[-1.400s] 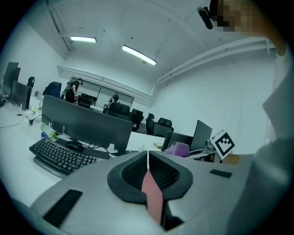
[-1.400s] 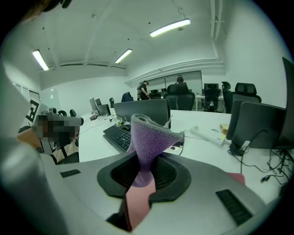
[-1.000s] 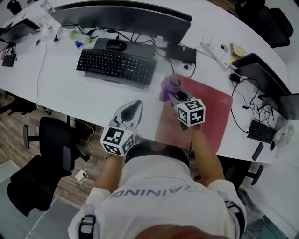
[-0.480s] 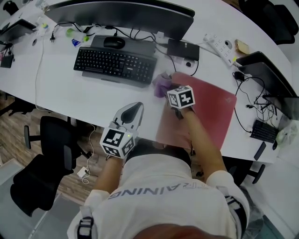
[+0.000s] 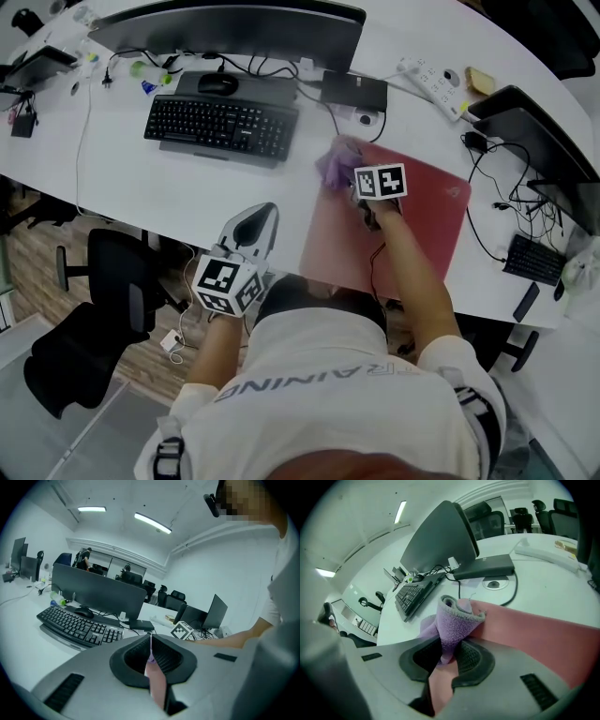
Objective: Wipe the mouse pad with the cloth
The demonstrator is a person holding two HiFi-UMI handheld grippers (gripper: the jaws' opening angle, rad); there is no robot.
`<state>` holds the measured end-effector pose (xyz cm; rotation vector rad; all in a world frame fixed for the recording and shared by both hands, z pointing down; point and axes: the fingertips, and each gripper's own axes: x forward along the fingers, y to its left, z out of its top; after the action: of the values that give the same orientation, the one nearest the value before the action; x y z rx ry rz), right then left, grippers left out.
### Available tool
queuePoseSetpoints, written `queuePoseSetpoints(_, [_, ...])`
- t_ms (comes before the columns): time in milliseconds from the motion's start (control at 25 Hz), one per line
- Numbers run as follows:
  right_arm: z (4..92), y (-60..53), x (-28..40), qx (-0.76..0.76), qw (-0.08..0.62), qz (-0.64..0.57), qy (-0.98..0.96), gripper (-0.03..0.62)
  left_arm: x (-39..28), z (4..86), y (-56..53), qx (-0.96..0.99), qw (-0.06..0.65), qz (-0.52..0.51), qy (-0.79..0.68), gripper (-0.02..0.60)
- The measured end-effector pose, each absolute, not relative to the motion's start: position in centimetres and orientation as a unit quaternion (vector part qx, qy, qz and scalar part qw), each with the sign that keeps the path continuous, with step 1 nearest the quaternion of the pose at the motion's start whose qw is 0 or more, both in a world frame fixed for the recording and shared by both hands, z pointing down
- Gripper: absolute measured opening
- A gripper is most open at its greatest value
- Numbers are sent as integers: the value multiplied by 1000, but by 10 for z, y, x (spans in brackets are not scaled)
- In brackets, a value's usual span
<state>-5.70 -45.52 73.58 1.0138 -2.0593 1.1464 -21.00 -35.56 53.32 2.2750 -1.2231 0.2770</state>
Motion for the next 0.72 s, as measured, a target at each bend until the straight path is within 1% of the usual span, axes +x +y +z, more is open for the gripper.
queuePoseSetpoints(280, [737, -433, 8, 395, 260, 453, -756, 89, -159, 524, -335, 845, 261, 107, -454, 38])
queuePoseSetpoints(720, [735, -390, 130, 434, 252, 456, -735, 89, -75, 509, -308, 859, 249, 105, -436, 38])
